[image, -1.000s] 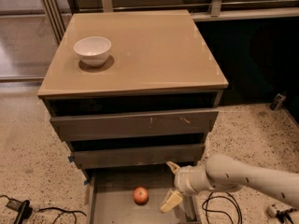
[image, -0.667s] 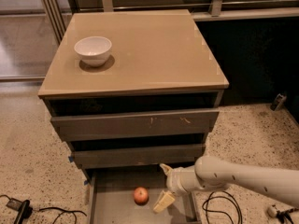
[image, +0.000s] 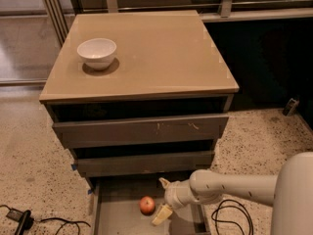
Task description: Pick apple from bottom drawer and place on counter
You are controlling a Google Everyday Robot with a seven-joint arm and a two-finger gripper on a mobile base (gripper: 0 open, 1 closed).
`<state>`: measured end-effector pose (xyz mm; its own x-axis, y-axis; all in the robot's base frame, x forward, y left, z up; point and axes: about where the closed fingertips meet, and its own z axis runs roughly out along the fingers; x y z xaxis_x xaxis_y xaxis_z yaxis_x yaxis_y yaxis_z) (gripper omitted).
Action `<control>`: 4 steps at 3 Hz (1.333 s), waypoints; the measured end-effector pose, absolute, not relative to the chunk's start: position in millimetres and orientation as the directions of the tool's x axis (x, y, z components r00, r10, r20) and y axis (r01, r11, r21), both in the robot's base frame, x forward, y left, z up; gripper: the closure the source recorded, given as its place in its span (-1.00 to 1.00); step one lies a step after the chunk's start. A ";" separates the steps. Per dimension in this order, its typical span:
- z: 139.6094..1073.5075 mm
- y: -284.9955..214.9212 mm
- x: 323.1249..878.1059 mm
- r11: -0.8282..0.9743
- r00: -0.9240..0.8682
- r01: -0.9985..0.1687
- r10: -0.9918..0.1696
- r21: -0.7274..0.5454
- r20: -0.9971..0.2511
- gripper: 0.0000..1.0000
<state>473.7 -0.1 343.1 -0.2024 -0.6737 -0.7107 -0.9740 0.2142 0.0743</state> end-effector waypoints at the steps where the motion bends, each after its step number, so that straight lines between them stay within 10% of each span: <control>1: 315.3 4.7 475.4 0.221 -0.207 -0.972 -0.663 0.075 -0.719 -1.00; 4: 218.8 28.1 493.4 0.212 -0.231 -0.969 -0.622 0.124 -0.748 -1.00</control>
Offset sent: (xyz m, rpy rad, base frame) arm 0.0070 0.0099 -0.0914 0.0707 0.0022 -0.0210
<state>493.4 28.1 218.8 -0.2314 -0.6222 -0.7479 -0.9694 0.2120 0.1236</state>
